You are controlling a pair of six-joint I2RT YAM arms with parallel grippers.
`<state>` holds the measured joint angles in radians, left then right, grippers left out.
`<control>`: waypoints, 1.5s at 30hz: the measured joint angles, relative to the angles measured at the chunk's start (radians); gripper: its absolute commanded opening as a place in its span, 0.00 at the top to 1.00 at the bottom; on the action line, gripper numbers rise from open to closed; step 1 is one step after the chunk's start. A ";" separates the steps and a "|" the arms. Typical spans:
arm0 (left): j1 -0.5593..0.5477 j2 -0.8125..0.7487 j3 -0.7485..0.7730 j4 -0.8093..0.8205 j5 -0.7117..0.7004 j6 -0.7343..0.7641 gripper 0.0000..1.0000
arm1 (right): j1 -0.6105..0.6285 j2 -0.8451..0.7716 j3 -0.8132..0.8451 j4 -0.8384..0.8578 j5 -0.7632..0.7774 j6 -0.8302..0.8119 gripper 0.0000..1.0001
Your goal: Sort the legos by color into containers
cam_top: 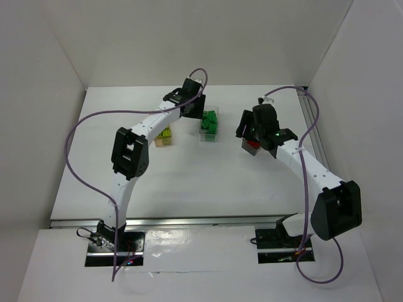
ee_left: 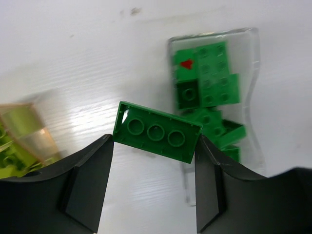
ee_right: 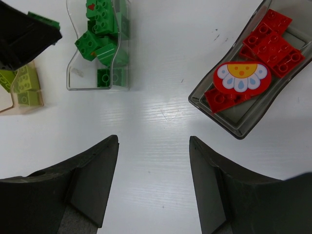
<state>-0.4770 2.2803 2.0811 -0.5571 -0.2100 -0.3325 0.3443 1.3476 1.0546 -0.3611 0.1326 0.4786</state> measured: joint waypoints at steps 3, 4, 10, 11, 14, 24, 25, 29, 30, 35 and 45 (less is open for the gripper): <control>-0.021 0.045 0.082 0.005 0.031 -0.019 0.46 | 0.000 0.000 0.000 0.000 0.004 0.000 0.33; -0.028 0.062 0.108 0.011 0.039 -0.025 0.46 | 0.000 0.000 0.000 0.000 0.006 0.000 0.33; -0.052 0.121 0.147 0.039 0.071 -0.042 0.42 | 0.000 0.000 0.000 -0.004 0.016 0.000 0.33; -0.052 0.130 0.156 0.039 0.074 -0.042 0.33 | 0.000 0.000 0.000 -0.005 0.018 0.000 0.33; -0.052 0.156 0.184 0.042 0.074 -0.043 0.11 | 0.000 0.000 0.000 -0.007 0.024 0.000 0.33; -0.051 0.172 0.211 0.050 0.088 -0.063 0.00 | 0.000 0.000 0.000 -0.007 0.029 0.000 0.30; -0.051 0.165 0.200 0.056 0.090 -0.064 0.00 | 0.000 0.000 0.000 -0.007 0.030 -0.001 0.27; -0.057 0.099 0.127 0.051 0.096 -0.065 0.00 | 0.000 0.000 0.001 -0.017 0.047 0.003 0.00; -0.059 0.071 0.109 0.047 0.095 -0.065 0.00 | 0.000 0.000 0.005 -0.028 0.060 0.001 0.00; -0.062 -0.153 -0.010 0.036 0.064 -0.065 0.00 | 0.000 0.010 0.065 -0.124 0.203 0.045 0.00; -0.005 -0.670 -0.402 0.026 -0.004 -0.113 0.00 | 0.000 0.010 0.094 -0.284 0.449 0.142 0.00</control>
<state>-0.4824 1.6104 1.6787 -0.5308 -0.2142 -0.4458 0.3447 1.3579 1.1488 -0.6453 0.5816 0.6205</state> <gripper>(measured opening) 1.000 0.999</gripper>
